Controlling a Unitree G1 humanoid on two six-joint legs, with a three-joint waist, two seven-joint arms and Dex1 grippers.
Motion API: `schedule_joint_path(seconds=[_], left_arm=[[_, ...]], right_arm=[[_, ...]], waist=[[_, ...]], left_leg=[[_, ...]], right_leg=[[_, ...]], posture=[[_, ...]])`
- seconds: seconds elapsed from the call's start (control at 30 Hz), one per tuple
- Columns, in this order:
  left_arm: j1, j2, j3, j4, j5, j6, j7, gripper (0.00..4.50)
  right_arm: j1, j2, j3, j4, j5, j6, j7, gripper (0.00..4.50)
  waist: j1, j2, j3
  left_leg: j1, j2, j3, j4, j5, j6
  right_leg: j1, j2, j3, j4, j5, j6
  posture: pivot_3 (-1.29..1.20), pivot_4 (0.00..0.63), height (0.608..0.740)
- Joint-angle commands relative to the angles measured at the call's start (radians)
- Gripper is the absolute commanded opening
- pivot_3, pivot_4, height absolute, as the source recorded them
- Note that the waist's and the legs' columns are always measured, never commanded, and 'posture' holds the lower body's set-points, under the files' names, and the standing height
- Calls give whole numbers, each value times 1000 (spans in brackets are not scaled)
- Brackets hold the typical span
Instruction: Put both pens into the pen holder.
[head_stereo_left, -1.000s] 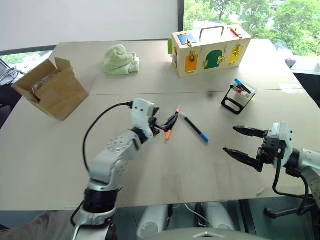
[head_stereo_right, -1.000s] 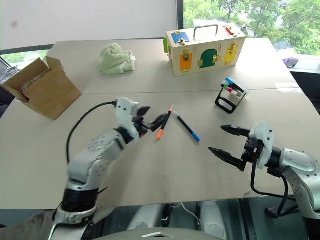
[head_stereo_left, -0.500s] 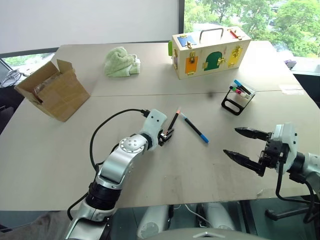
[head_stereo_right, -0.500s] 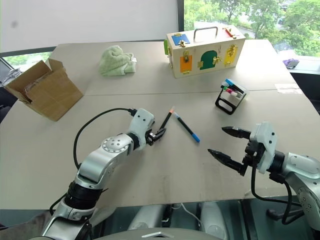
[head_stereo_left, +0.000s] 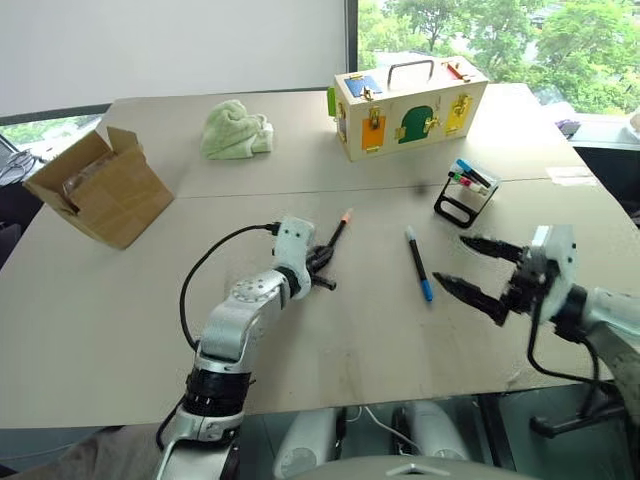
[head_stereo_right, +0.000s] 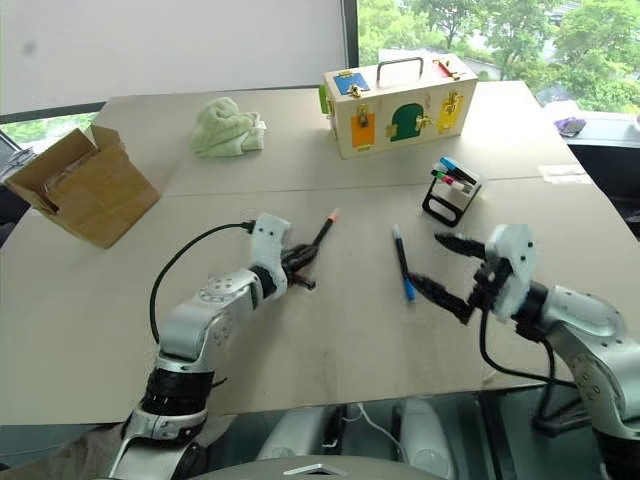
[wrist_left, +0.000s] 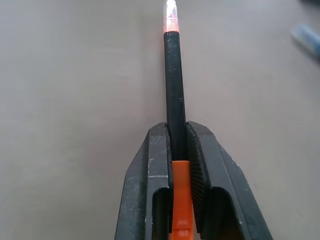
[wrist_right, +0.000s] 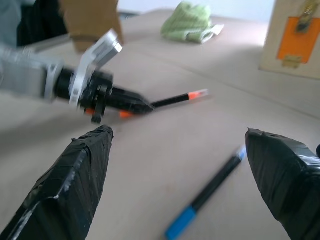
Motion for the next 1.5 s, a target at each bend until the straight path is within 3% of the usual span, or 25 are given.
schedule_joint_path(seconds=[0.03, 0.13, 0.33, 0.47, 0.6, 0.73, 0.8, 0.83, 1.03, 1.13, 1.33, 1.5], left_arm=[[-40, -37, 133, -51, -266, -35, -168, 62], [-80, -44, 212, 2, -410, -40, -270, 62], [-107, 70, 107, 40, -496, 20, -539, 62], [-146, 115, 60, 87, -485, 15, -618, 62], [-168, 130, 47, 120, -474, 2, -640, 0], [-161, 146, 25, 139, -425, -24, -634, 0], [-155, 147, 27, 149, -427, -27, -631, 992], [-154, 143, 28, 151, -431, -27, -626, 1309], [-183, 158, 19, 195, -382, -41, -568, 4254], [-237, 194, -10, 252, -219, -165, -494, 4254], [-286, 314, 44, 178, -279, -114, -570, 4254], [-343, 387, 64, 83, -322, -43, -560, 4254]], right_arm=[[-98, 51, 45, -7, 49, 78, -94, 4500], [-193, 140, 82, 25, 104, 163, -181, 4500], [-379, 332, 79, 164, 244, 307, -334, 4500], [-462, 391, 37, 236, 294, 310, -368, 4500], [-486, 397, 8, 252, 326, 303, -359, 3242], [-479, 422, -36, 235, 409, 290, -346, 1319], [-481, 418, -35, 222, 414, 288, -339, 356], [-481, 413, -35, 219, 416, 287, -336, 100], [-482, 361, -17, 210, 329, 211, -294, 77], [-490, 269, 9, 198, 175, 93, -213, 77], [-497, -3, 86, 239, -186, -179, -42, 77], [-516, -111, 118, 298, -390, -351, 1, 77]], waist=[[3, -1, 1], [3, -1, 1], [0, -1, 1], [0, -1, 2], [-2, -1, 2], [-8, -1, 2], [-14, 0, 2], [-16, 0, 2], [-25, 0, 2], [-22, 0, 2], [-26, -1, 3], [-25, -3, 6]], left_leg=[[-2, 0, -1, 0, 0, 0], [-3, -2, -1, 1, 3, -5], [-3, -3, 0, -2, 3, -5], [-2, -3, 0, -2, 3, -5], [-2, -4, -1, -2, 3, -4], [-2, -3, -1, -3, 2, -4], [-3, -3, 0, -3, 2, -4], [-3, -3, 1, -4, 2, -4], [-3, -3, 2, -3, 0, 0], [-3, -3, 2, -4, 0, 0], [-4, -3, 5, -5, 2, -2], [-4, -2, 5, -5, 2, -3]], right_leg=[[-1, 0, -1, 0, 0, 0], [-1, -1, -1, -1, 0, -1], [-1, -1, 0, -2, 0, -1], [-2, 0, 0, -1, 0, -1], [-2, 0, 0, -1, 0, 0], [-2, 0, 1, -1, 0, -1], [-4, 0, 2, 0, 0, -1], [-4, 0, 3, 0, 0, -1], [-5, 0, 3, 1, 0, 0], [-6, 1, 3, 1, 0, 0], [-8, 1, 7, 0, 0, 0], [-8, 0, 7, 0, 0, 0]], posture=[[0, 150, 740], [0, 150, 740], [0, 150, 740], [0, 150, 740], [0, 150, 740], [0, 150, 740], [0, 150, 740], [0, 150, 740], [0, 150, 740], [0, 150, 740], [0, 150, 740], [0, 150, 740]])
